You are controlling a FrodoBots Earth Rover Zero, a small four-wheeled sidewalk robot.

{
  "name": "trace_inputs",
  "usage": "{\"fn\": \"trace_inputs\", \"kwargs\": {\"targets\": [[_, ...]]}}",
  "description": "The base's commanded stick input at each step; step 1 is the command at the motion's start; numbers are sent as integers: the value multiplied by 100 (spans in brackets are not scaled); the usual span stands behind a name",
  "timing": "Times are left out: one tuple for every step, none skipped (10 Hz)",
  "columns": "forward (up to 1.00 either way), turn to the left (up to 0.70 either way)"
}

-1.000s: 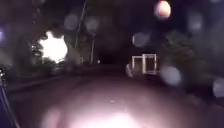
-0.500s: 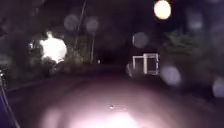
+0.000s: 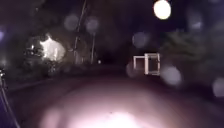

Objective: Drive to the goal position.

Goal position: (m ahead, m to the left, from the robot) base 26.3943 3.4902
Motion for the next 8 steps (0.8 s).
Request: {"fn": "trace_inputs", "kwargs": {"targets": [[50, -50], [50, -43], [50, -13], [50, 12], [50, 1], [50, 0], [50, 0], [50, 0]]}}
